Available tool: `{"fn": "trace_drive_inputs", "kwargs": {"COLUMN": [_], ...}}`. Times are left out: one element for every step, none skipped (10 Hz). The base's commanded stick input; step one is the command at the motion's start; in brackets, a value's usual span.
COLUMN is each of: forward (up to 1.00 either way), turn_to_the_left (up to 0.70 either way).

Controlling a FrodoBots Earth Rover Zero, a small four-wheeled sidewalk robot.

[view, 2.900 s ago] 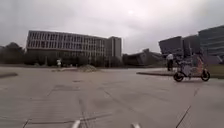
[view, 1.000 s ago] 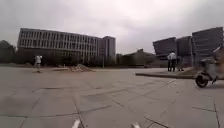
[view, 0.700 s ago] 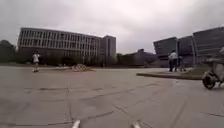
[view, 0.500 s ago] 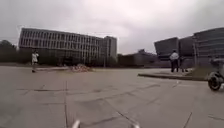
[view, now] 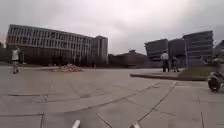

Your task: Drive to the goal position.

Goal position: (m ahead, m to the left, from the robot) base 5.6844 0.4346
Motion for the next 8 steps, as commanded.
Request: {"fn": "trace_drive_inputs", "kwargs": {"forward": [0.85, 0.85, 0.85, 0.85, 0.85, 0.85, 0.85, 0.85], "turn_to_the_left": [0.00, 0.00, 0.00, 0.00, 0.00, 0.00, 0.00, 0.00]}}
